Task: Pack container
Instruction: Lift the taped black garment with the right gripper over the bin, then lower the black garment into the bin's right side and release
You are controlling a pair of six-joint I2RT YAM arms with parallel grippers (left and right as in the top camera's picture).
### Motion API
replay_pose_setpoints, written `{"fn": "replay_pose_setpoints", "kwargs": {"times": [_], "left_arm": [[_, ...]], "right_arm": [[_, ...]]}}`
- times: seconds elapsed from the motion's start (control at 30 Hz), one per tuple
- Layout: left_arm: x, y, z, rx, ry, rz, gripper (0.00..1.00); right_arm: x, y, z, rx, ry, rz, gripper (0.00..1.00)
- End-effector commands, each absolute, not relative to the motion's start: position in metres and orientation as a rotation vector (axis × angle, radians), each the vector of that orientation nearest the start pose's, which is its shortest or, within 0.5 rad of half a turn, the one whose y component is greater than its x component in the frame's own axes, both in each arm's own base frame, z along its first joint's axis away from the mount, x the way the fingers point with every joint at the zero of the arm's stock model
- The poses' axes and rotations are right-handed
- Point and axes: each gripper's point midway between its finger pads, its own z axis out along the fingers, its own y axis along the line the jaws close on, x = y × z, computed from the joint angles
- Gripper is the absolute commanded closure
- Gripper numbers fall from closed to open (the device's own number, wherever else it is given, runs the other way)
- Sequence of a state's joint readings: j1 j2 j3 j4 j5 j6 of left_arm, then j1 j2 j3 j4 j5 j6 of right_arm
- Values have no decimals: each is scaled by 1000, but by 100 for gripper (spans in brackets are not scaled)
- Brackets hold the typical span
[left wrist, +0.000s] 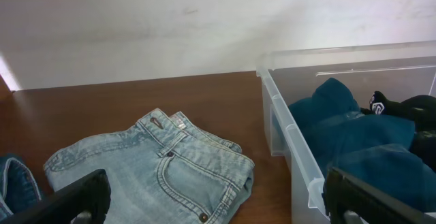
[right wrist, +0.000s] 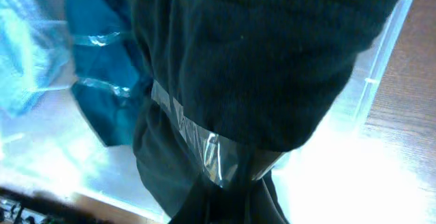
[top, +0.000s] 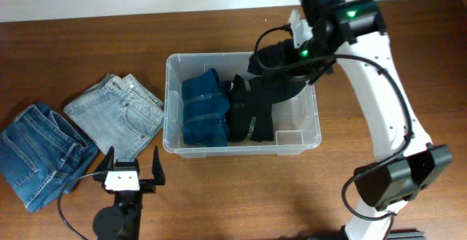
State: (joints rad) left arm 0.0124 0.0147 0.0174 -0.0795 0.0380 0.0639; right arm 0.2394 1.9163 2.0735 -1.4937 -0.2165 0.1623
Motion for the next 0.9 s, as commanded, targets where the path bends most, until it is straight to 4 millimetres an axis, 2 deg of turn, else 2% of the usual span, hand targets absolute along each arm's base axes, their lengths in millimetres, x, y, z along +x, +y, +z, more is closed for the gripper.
{"fn": "replay_pose_setpoints", "kwargs": {"times": [0.0,0.33,0.47,0.57,0.63,0.87], "left_arm": [[246,-3,157,76,1646,36,1],[246,-3,157,76,1646,36,1],[246,-3,157,76,1646,36,1],[246,-3,157,77,1646,36,1],[246,-3,157,77,1646,36,0],[246,-3,157,76,1646,36,1]], "right_arm": [[376,122,202,-64,2977,314,96],[371,117,129,-52,3055,257,96],[369,112,107,-51,3065,211,96],[368,112,99,-88,3063,209,95],[369,112,98,-129,3057,205,90],[374,99,100,-230,3027,83,58]]}}
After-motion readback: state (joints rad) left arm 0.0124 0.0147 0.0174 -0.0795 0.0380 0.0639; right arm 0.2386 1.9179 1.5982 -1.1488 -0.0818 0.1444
